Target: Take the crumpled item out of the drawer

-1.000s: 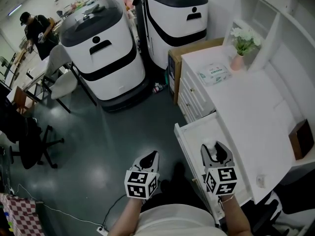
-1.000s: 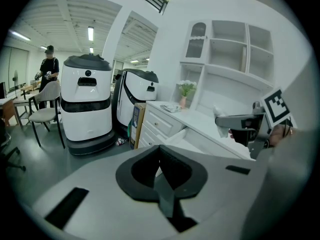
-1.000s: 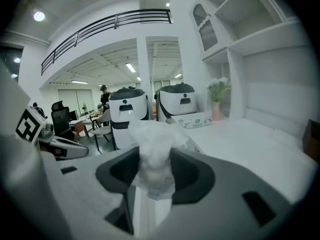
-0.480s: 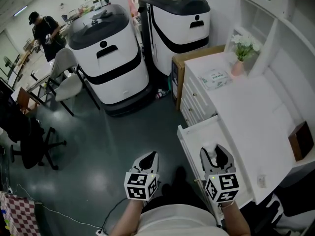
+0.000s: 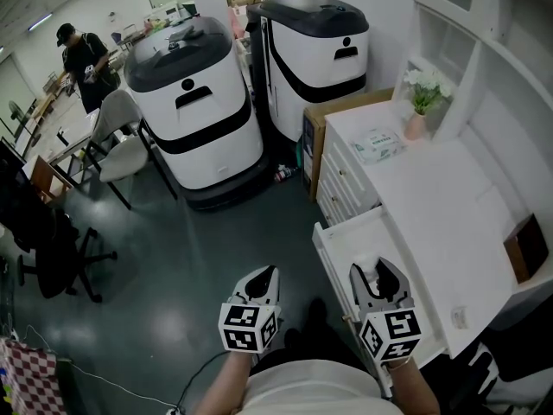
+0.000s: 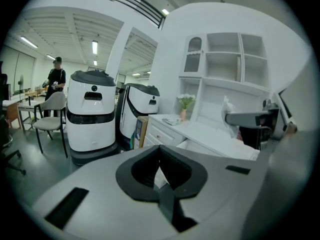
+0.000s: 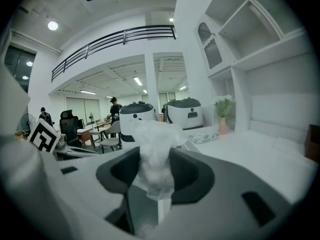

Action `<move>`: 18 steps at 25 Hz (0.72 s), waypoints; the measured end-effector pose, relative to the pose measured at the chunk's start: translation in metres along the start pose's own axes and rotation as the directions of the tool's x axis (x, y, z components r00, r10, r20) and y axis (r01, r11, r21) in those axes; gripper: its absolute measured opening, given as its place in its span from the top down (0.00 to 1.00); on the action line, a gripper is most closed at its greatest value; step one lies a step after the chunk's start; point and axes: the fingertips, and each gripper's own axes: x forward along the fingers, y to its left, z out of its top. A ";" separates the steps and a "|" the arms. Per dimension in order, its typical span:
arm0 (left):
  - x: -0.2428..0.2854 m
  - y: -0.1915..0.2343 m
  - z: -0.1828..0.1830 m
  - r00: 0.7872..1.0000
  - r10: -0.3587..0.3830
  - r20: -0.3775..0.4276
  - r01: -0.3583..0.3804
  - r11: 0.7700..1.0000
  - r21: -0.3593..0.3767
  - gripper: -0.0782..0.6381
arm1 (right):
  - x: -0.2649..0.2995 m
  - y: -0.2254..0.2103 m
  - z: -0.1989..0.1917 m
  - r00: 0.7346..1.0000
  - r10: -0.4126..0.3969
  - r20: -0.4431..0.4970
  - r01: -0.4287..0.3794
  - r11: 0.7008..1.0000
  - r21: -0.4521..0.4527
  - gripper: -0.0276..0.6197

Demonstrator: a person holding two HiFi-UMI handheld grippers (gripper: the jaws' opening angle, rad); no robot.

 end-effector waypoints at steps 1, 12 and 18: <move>-0.001 0.000 0.001 1.000 0.000 0.004 0.000 1.000 0.001 0.90 | -0.001 0.001 0.000 1.000 -0.002 0.001 0.002 1.000 0.002 0.68; -0.011 0.006 0.007 1.000 0.008 0.028 -0.008 1.000 0.003 0.90 | -0.006 0.003 0.001 0.999 -0.034 0.009 0.034 0.999 -0.006 0.69; -0.015 0.008 0.010 0.999 0.007 0.035 -0.008 1.000 0.004 0.90 | -0.006 -0.002 0.002 0.998 -0.062 0.013 0.062 0.998 0.011 0.69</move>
